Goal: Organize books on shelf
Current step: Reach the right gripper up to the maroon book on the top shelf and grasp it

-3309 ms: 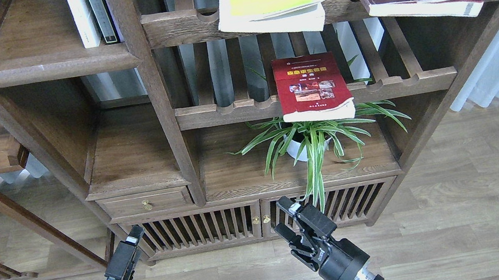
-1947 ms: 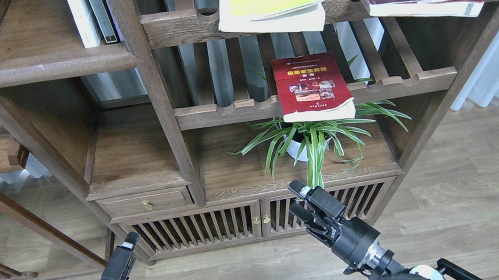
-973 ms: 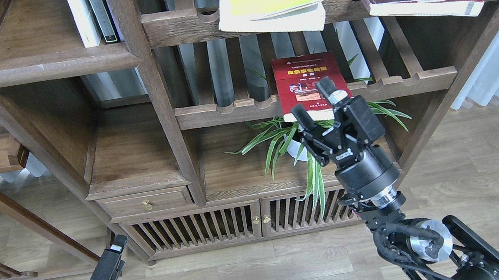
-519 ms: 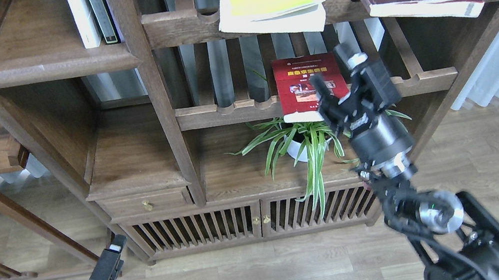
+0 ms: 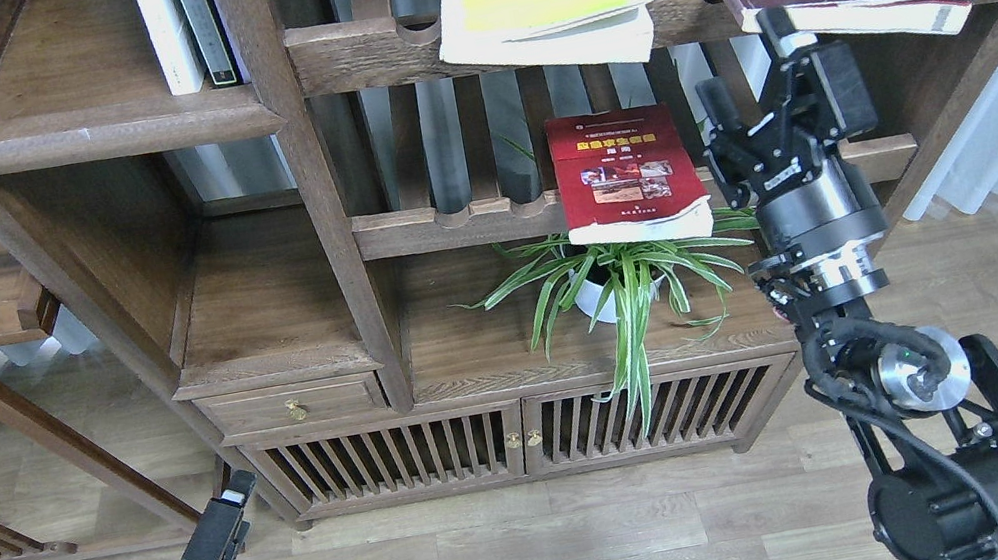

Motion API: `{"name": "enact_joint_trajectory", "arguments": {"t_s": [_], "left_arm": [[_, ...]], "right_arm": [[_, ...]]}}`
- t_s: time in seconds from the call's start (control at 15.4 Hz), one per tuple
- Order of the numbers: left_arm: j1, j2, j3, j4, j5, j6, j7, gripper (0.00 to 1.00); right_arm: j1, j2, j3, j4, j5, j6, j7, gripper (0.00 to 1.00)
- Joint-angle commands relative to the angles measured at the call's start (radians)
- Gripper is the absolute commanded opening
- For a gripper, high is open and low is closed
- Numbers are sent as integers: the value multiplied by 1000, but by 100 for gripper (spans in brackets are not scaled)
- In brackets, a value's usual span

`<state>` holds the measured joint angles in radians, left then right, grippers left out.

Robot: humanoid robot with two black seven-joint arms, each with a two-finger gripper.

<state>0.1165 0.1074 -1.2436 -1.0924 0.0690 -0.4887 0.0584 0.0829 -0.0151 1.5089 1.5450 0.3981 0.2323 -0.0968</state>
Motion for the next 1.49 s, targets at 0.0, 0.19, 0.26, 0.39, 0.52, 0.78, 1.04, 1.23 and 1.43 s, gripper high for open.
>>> {"name": "enact_joint_trajectory", "arguments": {"t_s": [0.0, 0.19, 0.26, 0.39, 0.52, 0.78, 1.04, 1.23, 1.43], "left_arm": [[0, 0, 1, 0, 0, 0, 0, 100], [-6, 0, 3, 0, 2, 0, 1, 100], [-8, -2, 4, 0, 0, 0, 1, 100], [-8, 0, 3, 0, 0, 0, 1, 100], [-8, -2, 3, 0, 0, 0, 1, 100], [-8, -2, 3, 0, 0, 0, 1, 100], [-8, 0, 3, 0, 0, 0, 1, 100], [-8, 0, 3, 0, 0, 0, 1, 100], [-8, 0, 1, 2, 0, 0, 1, 100]], "right_arm": [[8, -8, 37, -3, -4, -5, 0, 98], [34, -46, 74, -37, -5, -33, 0, 96], [47, -48, 82, -45, -5, -40, 0, 92], [78, -48, 108, -62, -7, -103, 2, 89], [95, -48, 129, -71, -7, -139, 2, 84], [120, -49, 159, -91, -7, -162, 2, 70], [120, -63, 192, -97, -5, -217, 14, 52], [120, -72, 197, -97, -2, -215, 29, 33], [117, -85, 191, -95, 5, -209, 26, 22]]}}
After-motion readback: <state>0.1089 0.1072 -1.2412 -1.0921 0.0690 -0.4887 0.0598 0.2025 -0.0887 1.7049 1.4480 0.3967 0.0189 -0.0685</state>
